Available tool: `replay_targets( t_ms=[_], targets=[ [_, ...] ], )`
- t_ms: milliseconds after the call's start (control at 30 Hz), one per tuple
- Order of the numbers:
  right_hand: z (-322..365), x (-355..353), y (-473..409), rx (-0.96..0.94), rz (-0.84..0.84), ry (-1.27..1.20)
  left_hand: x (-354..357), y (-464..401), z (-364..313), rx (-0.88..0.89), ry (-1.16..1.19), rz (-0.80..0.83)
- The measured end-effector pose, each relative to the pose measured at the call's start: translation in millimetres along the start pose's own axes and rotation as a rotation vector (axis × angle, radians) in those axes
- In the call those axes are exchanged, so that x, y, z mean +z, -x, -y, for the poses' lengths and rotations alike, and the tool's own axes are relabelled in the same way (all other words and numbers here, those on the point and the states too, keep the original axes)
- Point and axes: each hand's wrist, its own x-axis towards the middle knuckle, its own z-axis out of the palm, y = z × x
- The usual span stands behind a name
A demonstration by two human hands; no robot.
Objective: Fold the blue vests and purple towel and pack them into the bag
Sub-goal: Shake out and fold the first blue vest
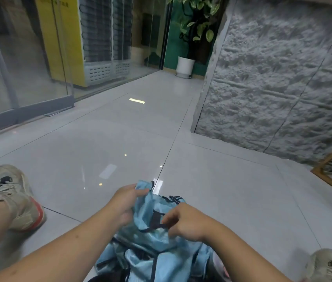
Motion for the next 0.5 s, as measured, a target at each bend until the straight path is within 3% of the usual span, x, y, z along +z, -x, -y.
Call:
replay_targets(
  t_ms=[133, 267, 367, 433, 500],
  targets=[
    [4.6, -28.6, 3.4, -0.041, -0.432, -0.405, 31.7, 41.2, -43.4, 0.308, -0.178, 0.191],
    [31.8, -63.7, 13.0, -0.171, -0.399, -0.83, 71.2, 79.8, -79.9, 0.594, -0.654, 0.403],
    [53.8, -89.8, 23.6, -0.129, -0.45, -0.922, 84.0, 96.0, -97.7, 0.683, -0.831, 0.478],
    [64.3, -103.6, 32.6, -0.101, -0.481, -0.924, 84.4, 104.1, -105.4, 0.714, -0.831, 0.449],
    [72.0, -115.1, 41.1, -0.129, -0.494, -0.932, 80.8, 112.9, -112.7, 0.695, -0.659, 0.395]
  ],
)
